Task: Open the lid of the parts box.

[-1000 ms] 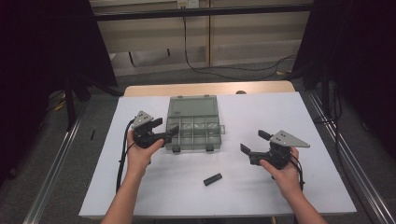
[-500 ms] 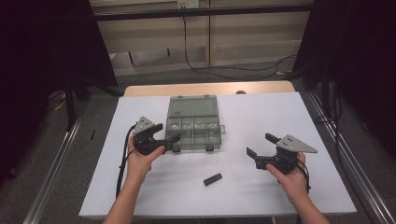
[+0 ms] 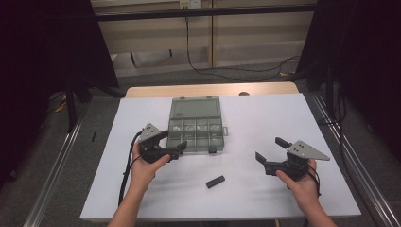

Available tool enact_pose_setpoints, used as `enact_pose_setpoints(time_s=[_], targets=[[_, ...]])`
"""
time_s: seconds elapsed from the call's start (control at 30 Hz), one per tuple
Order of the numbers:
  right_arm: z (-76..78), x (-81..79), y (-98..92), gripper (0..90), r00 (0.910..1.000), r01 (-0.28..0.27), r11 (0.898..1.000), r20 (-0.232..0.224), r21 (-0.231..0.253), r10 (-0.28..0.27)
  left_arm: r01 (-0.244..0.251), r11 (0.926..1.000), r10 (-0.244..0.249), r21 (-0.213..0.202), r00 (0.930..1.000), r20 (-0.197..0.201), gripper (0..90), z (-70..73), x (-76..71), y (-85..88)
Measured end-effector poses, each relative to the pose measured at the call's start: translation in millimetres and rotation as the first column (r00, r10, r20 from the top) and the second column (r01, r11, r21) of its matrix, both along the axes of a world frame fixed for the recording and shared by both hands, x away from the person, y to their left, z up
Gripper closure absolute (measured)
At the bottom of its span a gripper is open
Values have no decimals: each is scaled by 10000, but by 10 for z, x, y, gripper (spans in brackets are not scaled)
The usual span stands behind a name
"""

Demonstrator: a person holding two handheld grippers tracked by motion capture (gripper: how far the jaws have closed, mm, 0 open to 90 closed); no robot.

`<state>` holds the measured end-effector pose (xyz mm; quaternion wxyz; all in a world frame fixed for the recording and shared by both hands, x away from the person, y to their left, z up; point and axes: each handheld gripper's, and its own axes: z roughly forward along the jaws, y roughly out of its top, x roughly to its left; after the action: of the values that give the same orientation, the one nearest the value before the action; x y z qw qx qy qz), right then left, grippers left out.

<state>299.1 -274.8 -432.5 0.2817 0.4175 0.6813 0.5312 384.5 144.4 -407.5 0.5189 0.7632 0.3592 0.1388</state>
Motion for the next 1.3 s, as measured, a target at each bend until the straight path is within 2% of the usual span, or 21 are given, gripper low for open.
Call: enact_pose_setpoints(time_s=[0.1, 0.2, 0.33, 0.43, 0.7, 0.87, 1.03, 1.1, 1.23, 1.3], targets=[[-10, -14, -43, 52, 10000, 79, 10000, 0, 58, -79, 103, 9999, -101, 139, 9999, -123, 106, -24, -22, -20], [-11, -17, -54, 52, 9999, 142, 9998, 24, 104, -143, 201, 9998, -199, 92, 9997, -136, 106, -45, -41, -40], [-12, -24, -59, 50, 9998, 155, 9999, 95, 1, -155, 308, 9994, -306, 171, 9994, -158, 98, -43, -73, -52], [-38, -45, -60, 49, 9999, 100, 9999, 79, -29, -100, 445, 9990, -445, 5, 9988, -186, 95, -44, -102, -59], [-39, -69, -54, 48, 9999, 72, 10000, 130, -54, -71, 752, 9972, -751, 33, 9969, -242, 90, -74, -167, -120], [-52, -74, -71, 47, 9999, 70, 10000, 104, -54, -70, 962, 9951, -955, 213, 9948, -353, 85, -110, -193, -173], [-54, -67, -81, 44, 9999, 116, 9999, 119, 47, -116, 1212, 9925, -1202, 176, 9917, -464, 83, -140, -224, -220], [-54, -62, -78, 44, 9999, 102, 9999, 133, 18, -102, 1314, 9912, -1302, 151, 9895, -626, 78, -143, -233, -235], [-59, -55, -86, 42, 9999, 139, 9999, 90, -15, -139, 1418, 9894, -1397, 298, 9882, -628, 77, -142, -248, -257], [-60, -53, -85, 42, 9999, 129, 9999, 90, 4, -129, 1442, 9893, -1424, 241, 9877, -642, 76, -157, -255, -275]])
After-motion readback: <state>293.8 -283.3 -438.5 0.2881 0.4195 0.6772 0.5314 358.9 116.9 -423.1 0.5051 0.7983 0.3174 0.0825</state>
